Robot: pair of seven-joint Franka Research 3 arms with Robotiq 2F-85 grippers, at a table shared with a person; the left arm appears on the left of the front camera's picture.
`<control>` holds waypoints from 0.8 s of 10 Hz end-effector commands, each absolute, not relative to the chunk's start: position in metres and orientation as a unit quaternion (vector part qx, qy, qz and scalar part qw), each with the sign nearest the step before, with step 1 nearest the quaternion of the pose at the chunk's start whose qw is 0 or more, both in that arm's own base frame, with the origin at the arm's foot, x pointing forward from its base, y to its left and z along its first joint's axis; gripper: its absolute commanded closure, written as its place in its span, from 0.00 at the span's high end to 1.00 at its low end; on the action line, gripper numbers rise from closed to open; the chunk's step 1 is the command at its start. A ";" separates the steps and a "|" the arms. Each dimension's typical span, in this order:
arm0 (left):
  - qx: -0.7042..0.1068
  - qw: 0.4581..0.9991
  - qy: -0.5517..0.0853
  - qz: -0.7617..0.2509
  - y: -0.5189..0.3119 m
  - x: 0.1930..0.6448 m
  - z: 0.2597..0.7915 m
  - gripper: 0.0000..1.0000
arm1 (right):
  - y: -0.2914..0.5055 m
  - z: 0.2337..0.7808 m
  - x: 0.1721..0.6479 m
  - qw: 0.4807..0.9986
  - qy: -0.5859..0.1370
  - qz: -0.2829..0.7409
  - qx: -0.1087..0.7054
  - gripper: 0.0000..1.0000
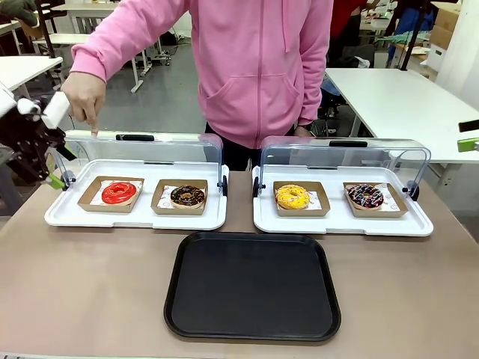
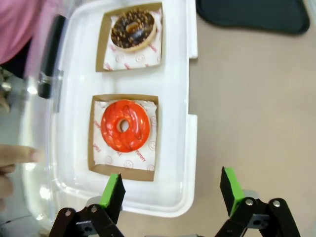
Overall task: Move the first donut from the left to the tray.
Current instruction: Pick up the Paper togo box containing the Donut indicated by the person and place it on the Handle tray.
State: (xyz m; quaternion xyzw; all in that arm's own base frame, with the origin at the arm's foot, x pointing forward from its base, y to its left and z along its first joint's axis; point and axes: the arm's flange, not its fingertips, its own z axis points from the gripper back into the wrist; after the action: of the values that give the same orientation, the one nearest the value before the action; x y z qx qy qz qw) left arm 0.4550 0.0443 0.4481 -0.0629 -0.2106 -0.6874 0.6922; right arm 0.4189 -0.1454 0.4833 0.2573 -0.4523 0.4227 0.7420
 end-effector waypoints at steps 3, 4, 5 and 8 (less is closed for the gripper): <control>0.005 0.680 -0.187 -0.708 0.025 0.454 0.390 1.00 | -0.144 0.483 0.420 0.734 -0.466 0.422 0.258 1.00; 0.012 0.674 -0.182 -0.716 0.023 0.458 0.377 1.00 | -0.144 0.483 0.420 0.734 -0.466 0.422 0.258 1.00; 0.017 0.673 -0.185 -0.715 0.023 0.463 0.370 1.00 | -0.144 0.483 0.420 0.734 -0.466 0.422 0.258 1.00; 0.010 0.680 -0.183 -0.710 0.019 0.462 0.370 1.00 | -0.144 0.483 0.420 0.734 -0.466 0.422 0.258 1.00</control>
State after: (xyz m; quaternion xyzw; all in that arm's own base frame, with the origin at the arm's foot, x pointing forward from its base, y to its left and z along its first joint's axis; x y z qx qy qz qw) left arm 0.4668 0.0190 0.3647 0.0185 -0.1825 -0.7097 0.6802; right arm 0.4188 -0.1455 0.4833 0.2573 -0.4523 0.4227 0.7420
